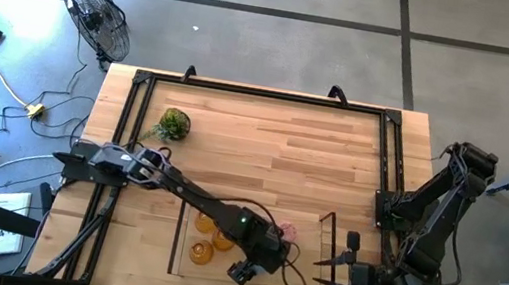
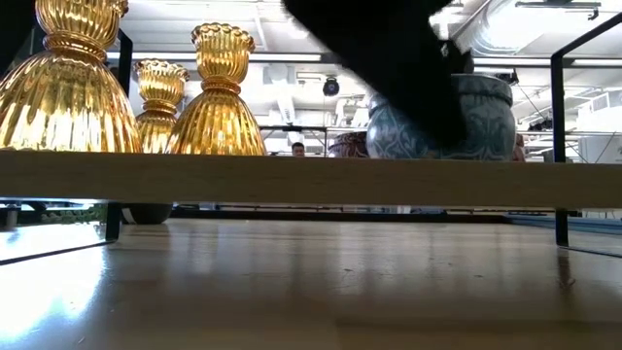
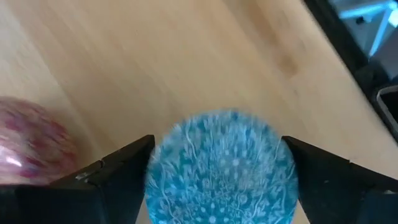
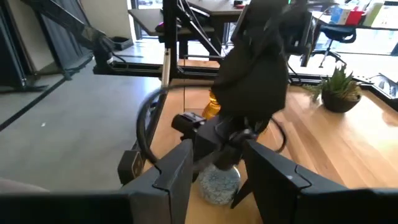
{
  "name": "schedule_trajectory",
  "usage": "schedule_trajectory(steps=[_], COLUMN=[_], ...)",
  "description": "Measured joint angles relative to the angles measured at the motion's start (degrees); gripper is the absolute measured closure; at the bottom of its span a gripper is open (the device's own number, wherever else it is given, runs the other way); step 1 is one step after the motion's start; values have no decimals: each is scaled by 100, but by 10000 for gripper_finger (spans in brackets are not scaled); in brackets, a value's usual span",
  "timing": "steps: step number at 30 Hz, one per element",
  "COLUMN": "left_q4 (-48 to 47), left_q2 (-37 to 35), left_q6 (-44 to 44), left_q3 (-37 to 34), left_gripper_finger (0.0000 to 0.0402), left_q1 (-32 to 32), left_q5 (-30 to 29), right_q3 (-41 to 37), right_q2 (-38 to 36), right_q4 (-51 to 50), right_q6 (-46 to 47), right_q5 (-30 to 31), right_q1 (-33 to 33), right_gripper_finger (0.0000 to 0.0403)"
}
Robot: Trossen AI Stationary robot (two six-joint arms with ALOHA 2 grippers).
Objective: Pick & Place candle stick holders
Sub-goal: Put the light blue scented candle on the shelf, then return to Home Position
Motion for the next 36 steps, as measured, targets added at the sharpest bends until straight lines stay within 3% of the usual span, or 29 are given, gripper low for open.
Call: schedule_trajectory(steps=[8,13,18,21,23,31,36], left_q4=[-69,-276,-745,-987,-1059,-1482,-2092], left_q2=[-14,-21,-53,-54,-76,-1043,-1410], left_q6=[149,149,501,739,857,1067,894], left_q3=[42,133,775,1414,1781,1583,1578], left_gripper_finger=[56,56,55,55,55,55,55], left_q1=[0,-39,-89,-115,-116,76,431], left_q5=[119,-126,-678,-724,-734,-1141,-563], right_q3=[0,0,0,0,0,0,0], right_q2=[0,0,0,0,-3,-329,-948], right_q4=[0,-2,0,2,27,577,558], right_q6=[-3,-5,-157,-301,-547,-2175,-2707], right_q5=[-13,-11,119,270,405,767,421], right_q1=[0,0,0,0,-2,0,-4], right_gripper_finger=[263,263,263,263,263,263,263])
